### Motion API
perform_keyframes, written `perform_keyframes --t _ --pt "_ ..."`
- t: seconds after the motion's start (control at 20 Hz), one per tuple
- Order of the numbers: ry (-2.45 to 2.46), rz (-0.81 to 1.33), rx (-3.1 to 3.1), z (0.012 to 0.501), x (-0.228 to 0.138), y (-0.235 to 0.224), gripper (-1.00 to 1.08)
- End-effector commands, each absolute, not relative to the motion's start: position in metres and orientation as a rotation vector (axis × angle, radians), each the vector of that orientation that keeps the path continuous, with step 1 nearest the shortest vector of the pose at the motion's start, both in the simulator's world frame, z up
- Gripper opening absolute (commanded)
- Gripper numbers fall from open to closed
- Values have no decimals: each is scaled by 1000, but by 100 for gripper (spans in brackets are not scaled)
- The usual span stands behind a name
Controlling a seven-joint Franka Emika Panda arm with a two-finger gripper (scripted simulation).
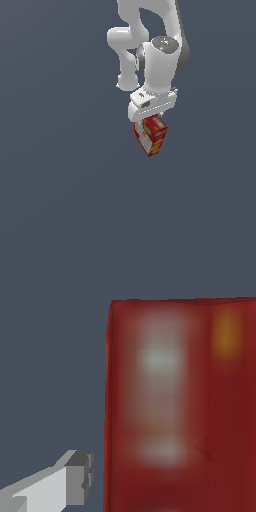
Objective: Pick up the object and move it to a goal position.
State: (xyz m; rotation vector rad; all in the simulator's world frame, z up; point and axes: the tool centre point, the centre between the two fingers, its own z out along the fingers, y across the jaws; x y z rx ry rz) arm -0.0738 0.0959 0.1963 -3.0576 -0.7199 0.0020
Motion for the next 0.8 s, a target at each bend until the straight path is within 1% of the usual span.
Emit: perform_keyframes --t 0.0,0.05,0.1,0.75 --pt "-721 0 -3058 192 -73 96 100" --pt "-721 0 -3058 192 -73 96 100" --pt "-721 0 -3058 192 -73 96 -100" --pt "-721 -1 -3058 195 -73 94 -100"
